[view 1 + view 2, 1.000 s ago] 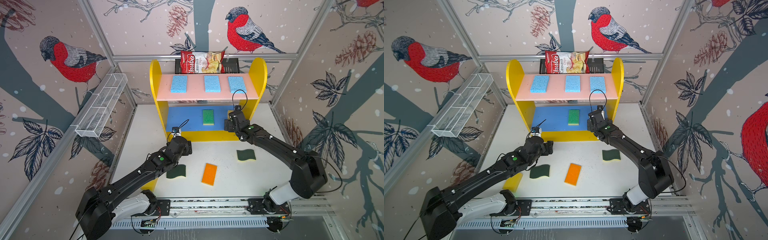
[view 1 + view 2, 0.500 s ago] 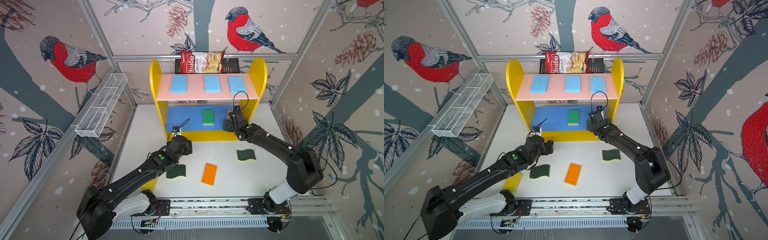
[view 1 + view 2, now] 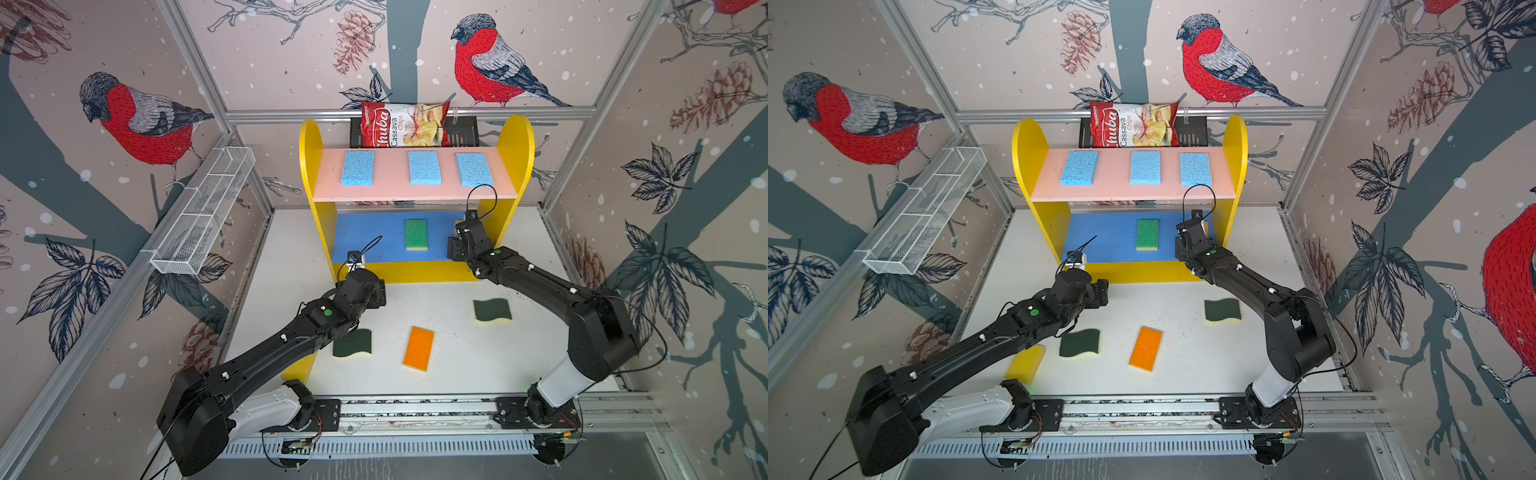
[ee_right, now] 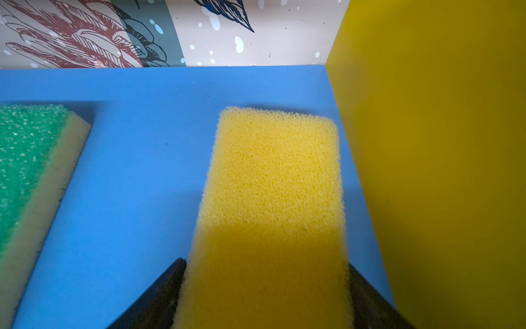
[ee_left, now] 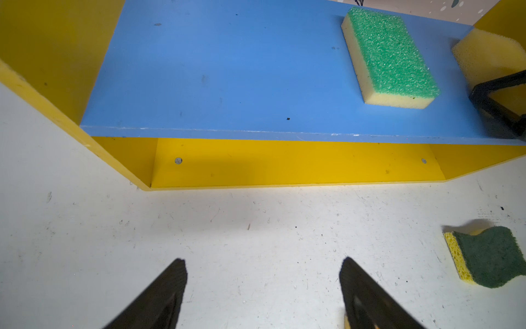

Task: Place and organize the cleaning sponges onto the shelf
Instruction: 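Open the right gripper and raise it off the yellow sponge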

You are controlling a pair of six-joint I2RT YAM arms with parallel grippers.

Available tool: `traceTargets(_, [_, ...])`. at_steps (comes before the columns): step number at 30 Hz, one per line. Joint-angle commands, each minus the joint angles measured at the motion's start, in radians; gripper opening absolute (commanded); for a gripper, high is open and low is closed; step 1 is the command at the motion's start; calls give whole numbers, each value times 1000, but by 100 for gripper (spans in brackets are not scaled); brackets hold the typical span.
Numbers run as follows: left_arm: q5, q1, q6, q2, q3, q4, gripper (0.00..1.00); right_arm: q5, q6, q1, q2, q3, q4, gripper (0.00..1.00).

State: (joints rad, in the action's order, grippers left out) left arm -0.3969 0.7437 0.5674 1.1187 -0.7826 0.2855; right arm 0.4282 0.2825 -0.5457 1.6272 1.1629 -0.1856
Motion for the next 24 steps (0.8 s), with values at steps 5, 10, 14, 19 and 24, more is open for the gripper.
traceTargets(5, [-14, 0, -6, -10, -1, 1, 85, -30, -64, 0, -46, -44, -1, 78])
traceTargets(10, [-12, 0, 1, -15, 4, 5, 85, -43, -86, -1, -44, -52, 10, 74])
traceTargets(14, [-18, 0, 6, -22, 5, 15, 85, -43, -89, -1, -27, -47, 14, 73])
traceTargets(19, [-24, 0, 9, -34, 10, 19, 85, -51, -91, -2, -20, -42, 10, 72])
traceTargets(24, [-25, 0, 8, -34, 11, 22, 85, -54, -83, -7, -18, -33, 6, 73])
